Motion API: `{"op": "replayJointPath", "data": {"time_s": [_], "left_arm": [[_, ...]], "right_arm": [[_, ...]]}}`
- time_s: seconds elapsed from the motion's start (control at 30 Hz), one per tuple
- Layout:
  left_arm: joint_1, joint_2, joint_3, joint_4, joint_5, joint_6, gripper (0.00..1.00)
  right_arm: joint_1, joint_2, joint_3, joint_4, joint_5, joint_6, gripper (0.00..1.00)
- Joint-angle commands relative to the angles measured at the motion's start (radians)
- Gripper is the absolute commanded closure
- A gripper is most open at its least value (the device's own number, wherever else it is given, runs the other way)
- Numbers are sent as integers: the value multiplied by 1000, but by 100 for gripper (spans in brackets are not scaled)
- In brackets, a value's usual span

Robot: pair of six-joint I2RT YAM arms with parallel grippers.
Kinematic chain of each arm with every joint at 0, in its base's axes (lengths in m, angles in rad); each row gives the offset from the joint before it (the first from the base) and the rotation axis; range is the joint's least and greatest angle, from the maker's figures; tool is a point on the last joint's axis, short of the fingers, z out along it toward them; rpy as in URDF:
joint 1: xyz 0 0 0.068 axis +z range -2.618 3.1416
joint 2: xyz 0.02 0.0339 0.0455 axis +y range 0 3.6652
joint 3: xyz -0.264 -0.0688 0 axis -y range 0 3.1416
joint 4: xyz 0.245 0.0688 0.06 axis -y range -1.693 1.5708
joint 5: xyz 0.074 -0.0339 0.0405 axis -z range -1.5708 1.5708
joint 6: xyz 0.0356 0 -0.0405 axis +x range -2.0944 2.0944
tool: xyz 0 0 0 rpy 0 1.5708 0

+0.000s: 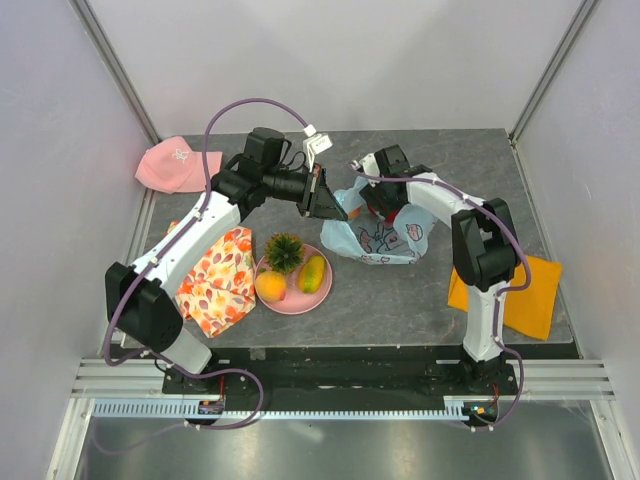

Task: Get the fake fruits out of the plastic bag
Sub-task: Take out the fake fruit from the plastic bag.

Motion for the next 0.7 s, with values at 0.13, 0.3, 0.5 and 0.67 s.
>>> {"op": "replayJointPath", "data": {"time_s": [0.13, 0.3, 0.5, 0.67], "left_arm": [[0, 33, 45, 39, -3, -3, 99], [10, 98, 118, 38, -43, 3, 98], [60, 178, 215, 74, -86, -44, 98], [99, 234, 285, 93, -174, -43, 99]], "right_arm": [[-20, -228, -62, 60, -194, -30, 58], [-44, -388, -56, -66, -400, -36, 63], [-75, -577, -63, -220, -619, -79, 63], [-76, -691, -77, -335, -687, -137, 63]]}}
